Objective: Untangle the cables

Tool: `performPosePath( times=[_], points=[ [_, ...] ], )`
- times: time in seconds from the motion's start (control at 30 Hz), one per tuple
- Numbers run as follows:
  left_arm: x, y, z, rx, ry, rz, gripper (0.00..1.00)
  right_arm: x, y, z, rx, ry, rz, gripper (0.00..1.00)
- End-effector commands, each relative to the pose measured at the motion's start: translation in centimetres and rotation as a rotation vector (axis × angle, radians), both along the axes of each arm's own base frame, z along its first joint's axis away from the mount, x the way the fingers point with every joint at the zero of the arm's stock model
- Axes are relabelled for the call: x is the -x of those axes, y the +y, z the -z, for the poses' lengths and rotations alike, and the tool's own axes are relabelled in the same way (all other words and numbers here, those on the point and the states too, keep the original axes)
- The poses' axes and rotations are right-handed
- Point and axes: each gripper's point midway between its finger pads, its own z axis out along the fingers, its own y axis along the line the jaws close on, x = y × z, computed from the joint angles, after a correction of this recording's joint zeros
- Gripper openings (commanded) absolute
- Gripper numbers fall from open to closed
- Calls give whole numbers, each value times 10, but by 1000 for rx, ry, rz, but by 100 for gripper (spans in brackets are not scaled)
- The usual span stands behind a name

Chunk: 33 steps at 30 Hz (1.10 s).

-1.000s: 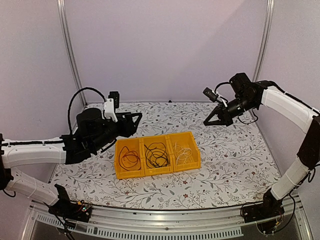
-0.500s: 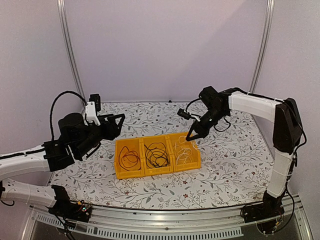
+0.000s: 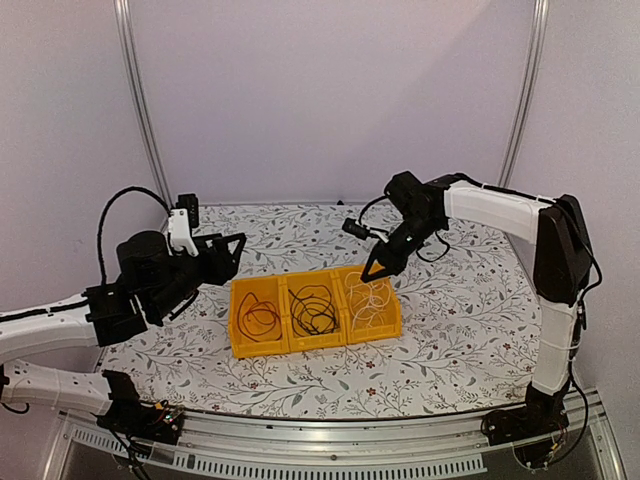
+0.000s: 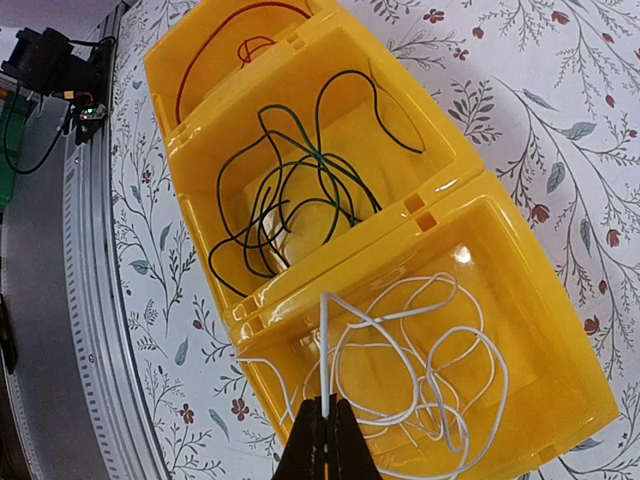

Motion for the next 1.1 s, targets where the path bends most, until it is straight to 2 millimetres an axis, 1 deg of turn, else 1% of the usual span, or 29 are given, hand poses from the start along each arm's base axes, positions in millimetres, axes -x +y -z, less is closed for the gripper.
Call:
performPosePath(
  times=[0.0, 0.07, 0.17, 0.27, 0.33, 0.4, 0.47, 0.57, 0.63, 0.7, 0.73, 0.77, 0.8, 0.87, 0.9, 0.97, 1.0, 1.03, 1.07],
  points=[
    [-2, -6, 7, -14, 1, 5, 60, 7, 0, -11, -19, 7, -3, 0],
    [-3, -9, 6, -18, 3, 10, 61, 9, 2, -7, -30, 25, -9, 0],
    [-4, -11, 7, -21, 5, 15, 61, 6, 2, 4, -15, 35, -6, 0],
    [-4, -12, 8, -18, 11, 18, 61, 1, -2, 25, 39, 34, 14, 0],
    [-3, -10, 10, -16, 20, 17, 61, 0, -5, 34, 61, 33, 22, 1],
    [-2, -9, 12, -13, 27, 17, 61, 0, -7, 37, 73, 29, 27, 2],
    [-1, -7, 15, -16, 34, 14, 61, 0, -8, 35, 76, 21, 27, 2],
    [-1, -3, 19, -32, 44, -3, 62, 1, -9, 30, 76, 7, 28, 4],
    [-2, 0, 22, -49, 56, -22, 64, 2, -11, 26, 81, 6, 26, 11],
    [-3, 2, 22, -70, 63, -30, 67, 4, -13, 19, 79, -6, 22, 22],
    [-3, 3, 22, -85, 66, -35, 72, 5, -14, 12, 75, -21, 22, 29],
    [-4, 6, 22, -99, 69, -44, 79, 5, -16, 7, 74, -37, 22, 35],
    [-4, 9, 22, -117, 74, -54, 85, 6, -18, -4, 67, -70, 22, 39],
    [-8, 19, 19, -120, 92, -105, 99, 3, -28, -14, 85, -136, 37, 43],
    [-10, 28, 26, -129, 133, -147, 100, 3, -33, -22, 88, -169, 47, 45],
    [-14, 41, 31, -129, 186, -195, 100, 1, -44, -30, 92, -217, 74, 47],
    [-15, 45, 34, -148, 210, -198, 100, -2, -51, -40, 80, -248, 94, 48],
    [-17, 48, 34, -161, 221, -197, 100, -5, -59, -44, 74, -262, 114, 48],
    [-18, 49, 32, -182, 223, -187, 100, -8, -66, -53, 57, -284, 137, 48]
  ],
)
